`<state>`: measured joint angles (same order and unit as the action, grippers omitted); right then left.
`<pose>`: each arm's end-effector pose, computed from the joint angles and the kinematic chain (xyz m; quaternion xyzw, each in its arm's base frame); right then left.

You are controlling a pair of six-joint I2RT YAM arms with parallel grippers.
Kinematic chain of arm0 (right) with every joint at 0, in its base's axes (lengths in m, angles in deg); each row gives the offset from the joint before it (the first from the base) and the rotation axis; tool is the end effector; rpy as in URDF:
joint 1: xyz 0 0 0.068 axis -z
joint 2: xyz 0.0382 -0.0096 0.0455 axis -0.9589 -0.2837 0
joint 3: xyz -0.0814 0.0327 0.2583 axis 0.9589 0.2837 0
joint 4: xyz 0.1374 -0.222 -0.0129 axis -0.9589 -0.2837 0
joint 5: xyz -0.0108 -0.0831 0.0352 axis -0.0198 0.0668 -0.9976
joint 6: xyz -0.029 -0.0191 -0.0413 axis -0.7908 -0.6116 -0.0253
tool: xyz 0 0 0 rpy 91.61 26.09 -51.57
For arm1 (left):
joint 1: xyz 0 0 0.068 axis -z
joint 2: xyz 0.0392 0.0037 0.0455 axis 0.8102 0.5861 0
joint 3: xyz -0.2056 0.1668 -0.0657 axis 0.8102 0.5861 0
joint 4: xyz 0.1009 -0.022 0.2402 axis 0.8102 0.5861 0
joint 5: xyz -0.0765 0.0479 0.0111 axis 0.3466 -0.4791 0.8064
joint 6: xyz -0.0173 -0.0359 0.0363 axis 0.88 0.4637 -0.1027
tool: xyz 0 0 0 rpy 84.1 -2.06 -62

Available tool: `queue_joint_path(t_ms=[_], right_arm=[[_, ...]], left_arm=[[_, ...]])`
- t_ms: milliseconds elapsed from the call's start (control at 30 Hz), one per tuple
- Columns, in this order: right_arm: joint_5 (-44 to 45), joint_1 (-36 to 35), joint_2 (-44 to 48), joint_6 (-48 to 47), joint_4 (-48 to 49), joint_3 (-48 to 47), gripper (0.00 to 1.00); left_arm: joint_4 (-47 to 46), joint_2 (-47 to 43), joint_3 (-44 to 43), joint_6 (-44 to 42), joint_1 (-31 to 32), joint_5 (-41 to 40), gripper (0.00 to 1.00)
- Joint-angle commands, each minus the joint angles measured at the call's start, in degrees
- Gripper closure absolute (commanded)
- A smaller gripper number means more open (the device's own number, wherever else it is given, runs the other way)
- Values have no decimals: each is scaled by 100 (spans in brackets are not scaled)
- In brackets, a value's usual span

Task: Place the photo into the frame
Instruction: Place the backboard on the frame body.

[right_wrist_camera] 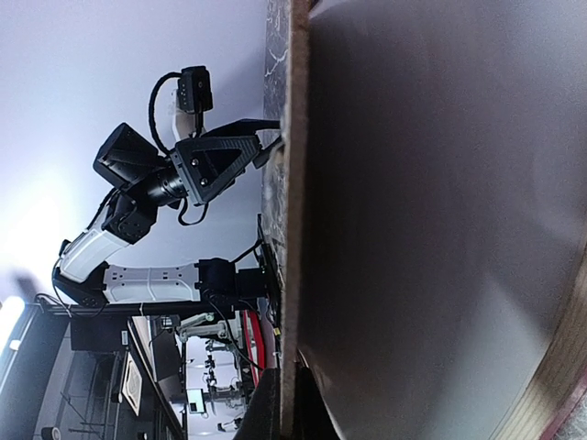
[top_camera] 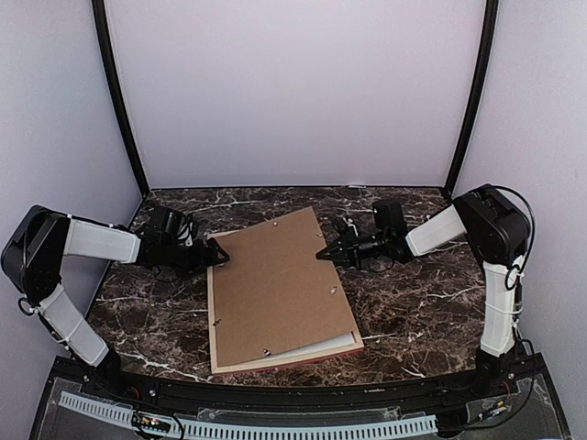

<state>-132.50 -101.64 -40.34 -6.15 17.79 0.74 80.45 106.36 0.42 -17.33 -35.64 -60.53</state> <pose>0.3438 0.2199 0.1292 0.0553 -0.7734 -0.6315 0.0044 0.2948 -0.1110 0.1603 -0.0622 0.9058 -0.3133 0.2783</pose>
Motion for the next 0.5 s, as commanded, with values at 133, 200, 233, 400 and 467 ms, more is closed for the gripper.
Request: queue_joint_path(t_ms=[133, 200, 233, 400, 467], right_arm=[[48, -45, -94, 115, 733, -166, 100], [56, -45, -139, 119, 738, -177, 100], [53, -40, -161, 113, 731, -195, 100], [48, -39, -231, 8, 574, -245, 100], [66, -44, -254, -151, 341, -286, 100]], left_arm=[[-107, 10, 83, -1, -37, 49, 4], [-107, 18, 83, -6, -37, 59, 5], [-107, 17, 83, -6, -37, 60, 5], [-99, 19, 83, -21, -37, 66, 4], [-98, 25, 76, -19, -37, 72, 4]])
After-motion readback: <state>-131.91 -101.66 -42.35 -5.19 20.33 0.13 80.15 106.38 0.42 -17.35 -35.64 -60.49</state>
